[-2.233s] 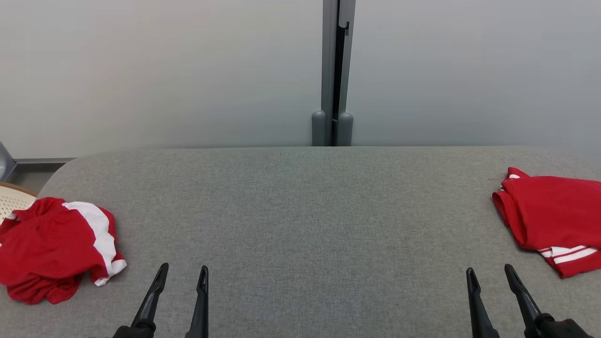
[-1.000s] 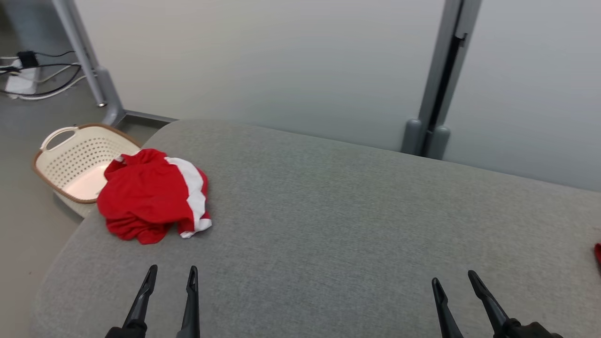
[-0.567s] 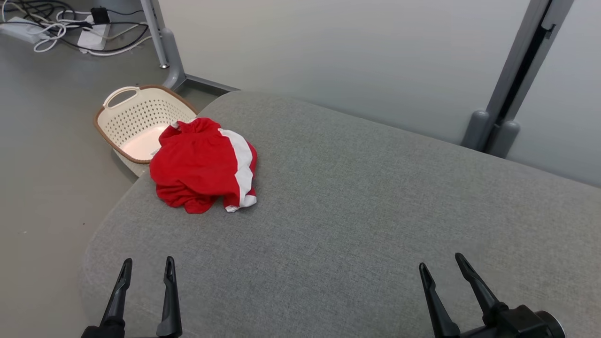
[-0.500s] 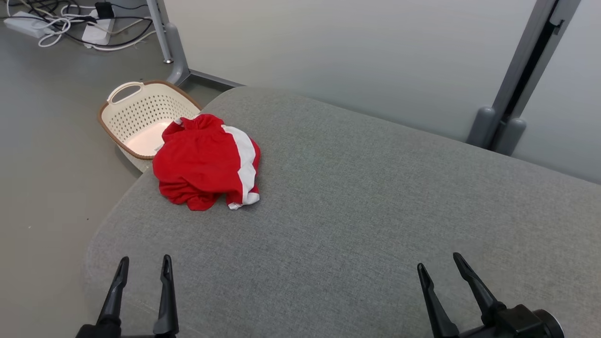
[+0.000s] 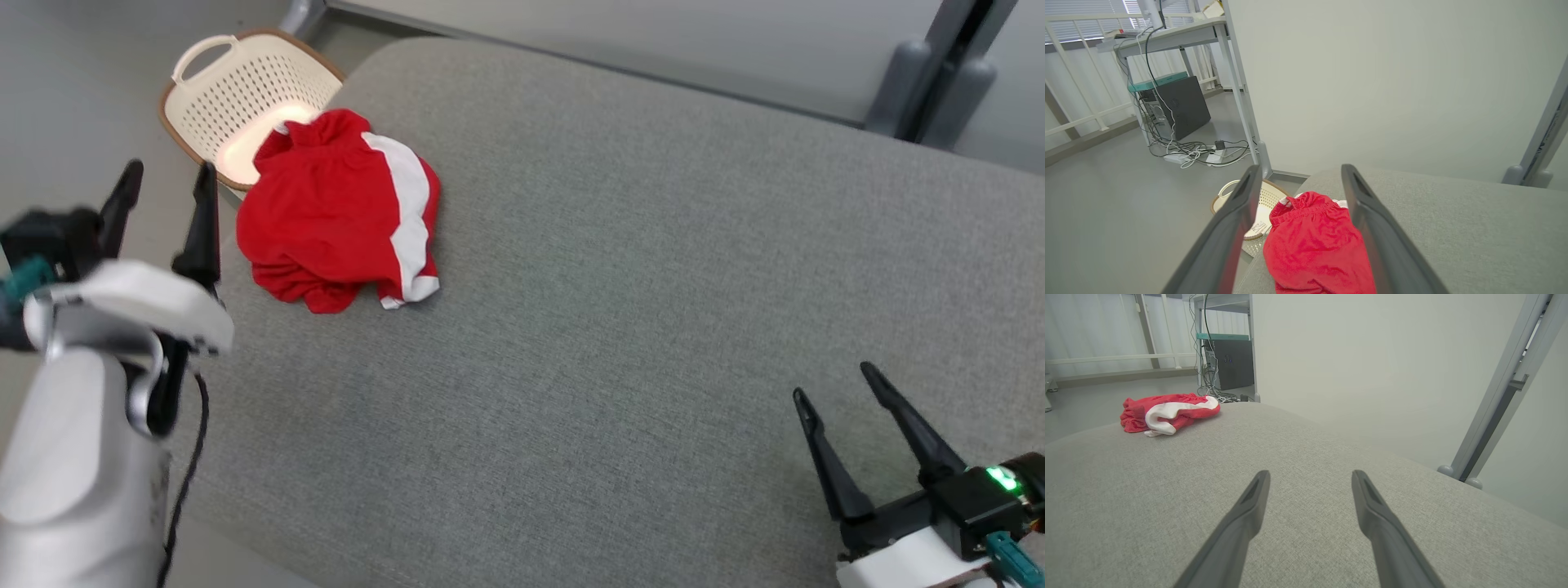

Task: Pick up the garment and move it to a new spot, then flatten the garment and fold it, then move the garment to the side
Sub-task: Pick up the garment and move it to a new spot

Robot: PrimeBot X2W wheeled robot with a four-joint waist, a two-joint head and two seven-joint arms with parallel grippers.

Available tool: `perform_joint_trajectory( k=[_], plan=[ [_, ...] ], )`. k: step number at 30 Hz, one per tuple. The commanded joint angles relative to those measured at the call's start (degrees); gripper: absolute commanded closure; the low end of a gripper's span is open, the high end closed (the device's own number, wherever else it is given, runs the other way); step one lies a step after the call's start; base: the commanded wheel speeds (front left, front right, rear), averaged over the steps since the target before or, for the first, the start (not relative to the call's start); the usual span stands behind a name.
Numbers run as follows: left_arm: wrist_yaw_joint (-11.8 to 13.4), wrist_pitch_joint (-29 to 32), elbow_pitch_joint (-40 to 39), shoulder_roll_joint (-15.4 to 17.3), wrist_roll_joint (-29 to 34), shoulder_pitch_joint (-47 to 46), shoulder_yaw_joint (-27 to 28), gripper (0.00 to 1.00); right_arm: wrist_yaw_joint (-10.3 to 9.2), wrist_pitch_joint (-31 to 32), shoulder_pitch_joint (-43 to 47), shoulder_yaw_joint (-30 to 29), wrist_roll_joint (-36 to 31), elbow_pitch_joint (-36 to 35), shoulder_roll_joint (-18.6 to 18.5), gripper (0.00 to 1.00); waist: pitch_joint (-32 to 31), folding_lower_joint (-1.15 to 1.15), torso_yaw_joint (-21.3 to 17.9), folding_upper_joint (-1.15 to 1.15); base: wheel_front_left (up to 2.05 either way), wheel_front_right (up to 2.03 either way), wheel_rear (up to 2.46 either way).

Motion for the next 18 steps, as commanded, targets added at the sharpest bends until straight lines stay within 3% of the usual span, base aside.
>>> perform_joint_trajectory(
  k=[1, 4, 5, 6, 9, 15, 18],
  plan=[
    [-0.55, 4.64, 4.32, 1.39, -2.23, -6.77, -0.91, 0.00, -0.09, -0.04, -1.46, -0.37, -0.38, -0.33, -1.72, 0.00, 6.73, 0.00, -2.71, 0.00, 0.00, 0.00, 0.00],
    [-0.86, 14.11, 12.94, 4.02, -6.52, -17.06, -1.72, 0.00, -0.09, -0.04, -3.73, -0.76, -0.89, -1.28, -3.78, 0.00, 11.22, 0.00, -4.72, 0.00, 0.00, 0.00, 0.00],
    [-0.86, 14.11, 12.94, 4.02, -6.52, -17.06, -1.72, 0.00, -0.09, -0.04, -3.73, -0.76, -0.89, -1.28, -3.78, 0.00, 11.22, 0.00, -4.72, 0.00, 0.00, 0.00, 0.00],
    [-0.84, 21.16, 18.57, 5.18, -9.25, -22.75, -3.29, 0.00, -0.09, -0.04, -4.76, -1.11, -1.19, -1.75, -4.76, 0.00, 13.77, 0.00, -5.92, 0.00, 0.00, 0.00, 0.00],
    [-0.87, 29.62, 25.58, 7.95, -12.24, -29.62, -4.15, 0.00, -0.09, -0.04, -6.39, -1.03, -1.63, -2.40, -5.64, 0.00, 17.11, 0.00, -7.87, 0.00, 0.00, 0.00, 0.00],
    [-0.89, 40.10, 37.28, 10.07, -17.37, -38.19, -1.78, 0.00, -0.13, 0.06, -9.29, -1.10, -2.14, -3.30, -6.83, 0.00, 22.83, 0.00, -11.59, 0.00, 0.00, 0.00, 0.00],
    [-0.89, 41.74, 39.85, 11.09, -17.72, -40.22, -2.61, 0.00, -0.14, 0.24, -10.00, -1.71, -2.75, -3.75, -6.87, 0.00, 25.04, 0.00, -12.68, 0.00, 0.00, 0.00, 0.00]
  ],
)
